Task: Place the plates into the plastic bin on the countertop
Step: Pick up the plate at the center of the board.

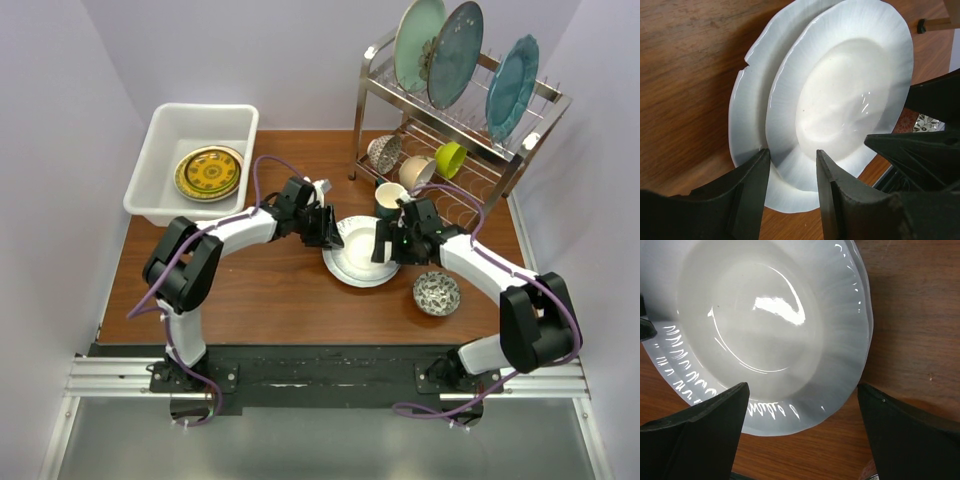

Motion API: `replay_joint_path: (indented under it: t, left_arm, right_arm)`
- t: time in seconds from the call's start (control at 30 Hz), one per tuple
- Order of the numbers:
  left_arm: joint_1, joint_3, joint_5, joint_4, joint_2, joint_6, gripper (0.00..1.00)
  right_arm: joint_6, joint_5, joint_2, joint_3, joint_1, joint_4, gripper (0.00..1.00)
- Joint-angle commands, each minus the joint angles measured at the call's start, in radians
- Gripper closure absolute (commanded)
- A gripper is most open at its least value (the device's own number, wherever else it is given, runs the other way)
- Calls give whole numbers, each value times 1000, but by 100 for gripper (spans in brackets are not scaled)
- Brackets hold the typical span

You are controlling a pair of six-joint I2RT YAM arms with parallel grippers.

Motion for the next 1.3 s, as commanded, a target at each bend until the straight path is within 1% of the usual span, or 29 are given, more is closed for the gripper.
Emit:
replay_joint_path:
  t: [0.0, 0.03, 0.07, 0.13, 0.23, 0.33, 0.63, 0.83, 0.97, 1.07, 1.17, 1.2, 1.27]
  left_arm:
    - [-15, -31, -14, -15, 80, 9, 53]
    - [-16, -29, -12, -13, 85, 8, 53]
    - [-16, -32, -11, -10, 90, 6, 53]
    - [-18, -34, -11, -7, 96, 8, 53]
    - [-18, -34, -8, -2, 109, 8, 53]
    - [-21, -34, -3, 7, 120, 8, 54]
    - [-27, 11, 0, -2, 143, 23, 54]
    - [-29, 23, 0, -7, 159, 27, 55]
    - [-32, 29, 5, -7, 172, 27, 55]
    - [-33, 34, 6, -11, 180, 27, 55]
    - [-33, 37, 3, -21, 186, 32, 55]
    - [-33, 35, 2, -21, 188, 35, 55]
    - [-32, 35, 2, -24, 191, 37, 55]
  right_arm:
    - [24, -87, -52, -82, -46, 99, 6]
    - [42, -136, -68, -100, -57, 127, 7]
    - [51, -155, -83, -138, -66, 183, 7]
    - [71, -175, -146, -172, -78, 223, 7]
    - [74, -161, -215, -200, -85, 247, 7]
    - [68, -144, -246, -212, -88, 248, 7]
    - [96, -150, -238, -218, -100, 285, 8]
    - [94, -173, -313, -233, -101, 322, 12]
    - [93, -231, -309, -243, -101, 351, 14]
    - [99, -268, -307, -258, -100, 383, 18]
    - [110, -314, -313, -281, -101, 441, 26]
    - [111, -334, -313, -286, -101, 452, 32]
    - [119, -340, -312, -298, -100, 469, 37]
